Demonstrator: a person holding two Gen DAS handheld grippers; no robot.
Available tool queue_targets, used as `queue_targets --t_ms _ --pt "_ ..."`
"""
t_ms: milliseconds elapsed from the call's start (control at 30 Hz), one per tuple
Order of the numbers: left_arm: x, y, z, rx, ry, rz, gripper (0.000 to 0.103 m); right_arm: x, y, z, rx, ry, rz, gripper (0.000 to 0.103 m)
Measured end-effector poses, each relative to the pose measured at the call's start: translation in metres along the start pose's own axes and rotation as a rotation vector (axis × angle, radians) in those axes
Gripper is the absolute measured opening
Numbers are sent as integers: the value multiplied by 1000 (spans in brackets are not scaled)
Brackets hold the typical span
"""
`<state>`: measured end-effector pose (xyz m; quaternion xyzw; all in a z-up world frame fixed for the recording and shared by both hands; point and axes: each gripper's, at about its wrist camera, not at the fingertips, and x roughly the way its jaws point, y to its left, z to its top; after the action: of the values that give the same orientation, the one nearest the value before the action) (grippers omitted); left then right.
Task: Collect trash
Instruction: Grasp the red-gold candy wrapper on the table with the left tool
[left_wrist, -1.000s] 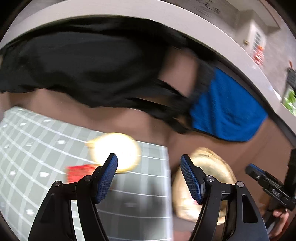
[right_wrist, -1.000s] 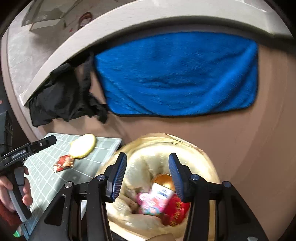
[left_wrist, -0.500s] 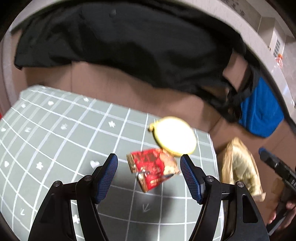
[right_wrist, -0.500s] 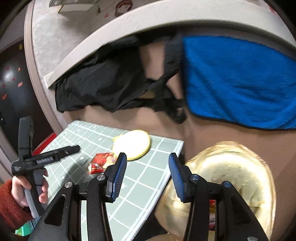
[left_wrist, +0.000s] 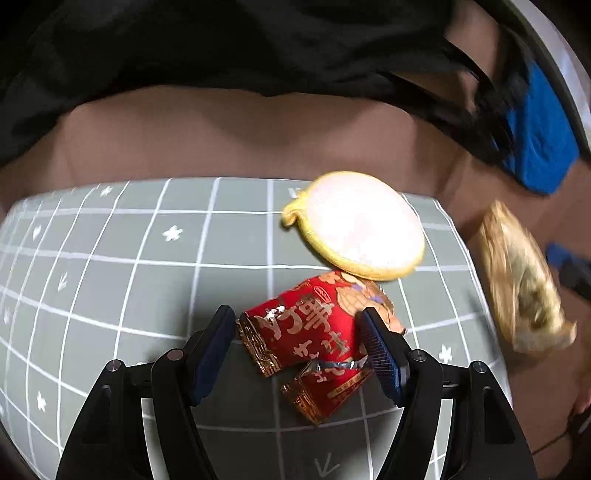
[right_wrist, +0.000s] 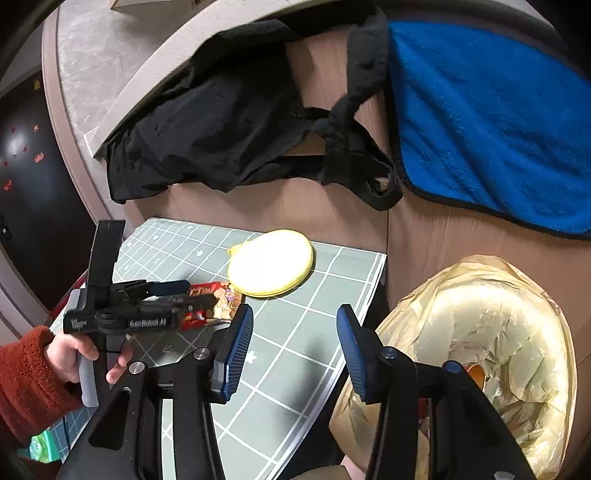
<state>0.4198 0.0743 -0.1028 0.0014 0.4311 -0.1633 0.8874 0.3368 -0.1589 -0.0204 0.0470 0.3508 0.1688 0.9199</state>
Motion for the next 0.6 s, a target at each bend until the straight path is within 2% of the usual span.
queue_targets --t_ms 67,133,200,233,267,300,433,600 --pt "0 -11 -4 67 6 25 67 7 -2 4 -2 10 -2 45" --pt "-1 -16 -6 98 4 60 54 17 -1 9 -7 27 -3 45" --pt "-5 -11 -6 67 -4 64 30 28 2 15 -14 46 6 45" --pt "-9 -7 -6 36 -6 52 21 34 4 18 -15 52 10 45" --pt "-13 -3 -6 10 -9 38 4 42 6 22 -16 62 18 45" --pt "-20 4 -8 -18 -16 21 3 48 8 25 -16 68 20 45" --pt "-49 24 -14 -69 -69 49 3 81 11 36 1 111 17 45" --pt "-90 56 -22 -132 -112 43 3 126 4 50 40 147 -33 45"
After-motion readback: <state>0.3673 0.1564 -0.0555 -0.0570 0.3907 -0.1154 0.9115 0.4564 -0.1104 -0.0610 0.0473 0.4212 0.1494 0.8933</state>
